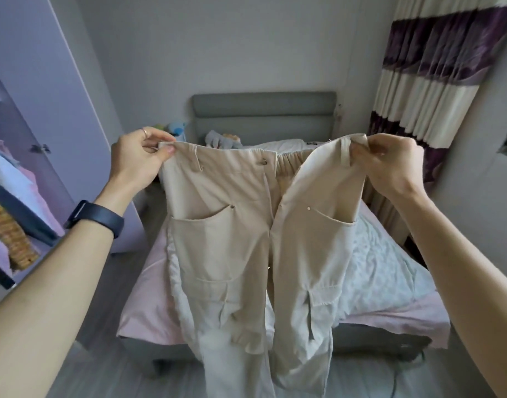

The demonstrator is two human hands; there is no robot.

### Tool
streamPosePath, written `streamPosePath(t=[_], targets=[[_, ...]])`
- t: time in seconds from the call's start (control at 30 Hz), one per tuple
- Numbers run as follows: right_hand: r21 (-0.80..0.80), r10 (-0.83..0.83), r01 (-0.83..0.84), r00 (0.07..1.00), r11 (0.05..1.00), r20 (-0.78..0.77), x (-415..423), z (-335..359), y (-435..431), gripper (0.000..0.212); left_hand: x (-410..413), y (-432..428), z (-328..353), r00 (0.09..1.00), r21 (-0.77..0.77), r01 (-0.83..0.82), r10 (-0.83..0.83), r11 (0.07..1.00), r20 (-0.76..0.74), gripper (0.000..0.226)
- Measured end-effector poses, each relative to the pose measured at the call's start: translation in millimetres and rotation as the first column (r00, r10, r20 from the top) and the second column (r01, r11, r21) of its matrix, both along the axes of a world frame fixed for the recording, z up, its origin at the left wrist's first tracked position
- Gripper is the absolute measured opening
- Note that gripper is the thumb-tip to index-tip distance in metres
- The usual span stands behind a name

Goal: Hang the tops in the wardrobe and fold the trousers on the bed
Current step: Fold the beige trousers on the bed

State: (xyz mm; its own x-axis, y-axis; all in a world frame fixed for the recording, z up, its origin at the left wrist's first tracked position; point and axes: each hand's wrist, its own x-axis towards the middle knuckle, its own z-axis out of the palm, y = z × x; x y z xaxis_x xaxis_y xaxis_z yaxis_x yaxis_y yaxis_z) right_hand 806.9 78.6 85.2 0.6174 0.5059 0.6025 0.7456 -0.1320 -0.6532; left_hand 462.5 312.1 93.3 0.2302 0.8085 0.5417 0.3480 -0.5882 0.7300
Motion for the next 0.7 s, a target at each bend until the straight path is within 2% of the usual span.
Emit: streamPosePath(t=[0.23,0.3,0.5,0.7], targets=[[0.064,-0.082,0.083,0.996,0.994,-0.019,66.1,19.9,110.1,0.032,86.4,123.4,15.8,0.99,0.027,0.05,-0.053,0.998,0.134,0.021],[0.038,-0.114,0.116,0.992,0.992,-0.055,86.5,24.7,152.3,0.032,118.0,165.5,13.1,0.991,0.011,0.044,-0.045,0.999,0.128,0.022],[-0.182,-0.108,0.085,0.987,0.98,-0.123,129.6,-18.2,252.8,0.015,178.6,272.5,-43.1,0.998,-0.097,0.065,-0.067,0.993,-0.021,0.023],[-0.335,-0.146,0.073,0.969,0.939,-0.198,167.7,-92.2,306.2,0.016,214.7,323.6,-112.4,0.974,-0.196,0.065,-0.105,0.978,-0.2,0.024]])
